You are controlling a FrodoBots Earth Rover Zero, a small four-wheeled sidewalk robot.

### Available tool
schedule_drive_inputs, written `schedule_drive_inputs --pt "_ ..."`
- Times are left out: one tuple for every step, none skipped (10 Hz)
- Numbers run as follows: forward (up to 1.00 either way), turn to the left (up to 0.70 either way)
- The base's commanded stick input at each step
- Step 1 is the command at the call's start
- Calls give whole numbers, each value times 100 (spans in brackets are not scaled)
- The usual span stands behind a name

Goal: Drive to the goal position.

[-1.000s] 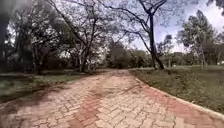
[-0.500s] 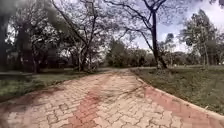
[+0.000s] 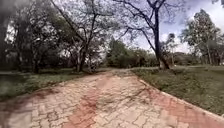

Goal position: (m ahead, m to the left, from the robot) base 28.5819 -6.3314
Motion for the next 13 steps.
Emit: schedule_drive_inputs --pt "70 -35" --pt "70 -20" --pt "70 -2" --pt "70 0" --pt "70 -35" --pt "70 -35" --pt "70 -27" --pt "70 -13" --pt "70 0" --pt "70 0" --pt "70 -4" --pt "70 -21" --pt "70 -35"
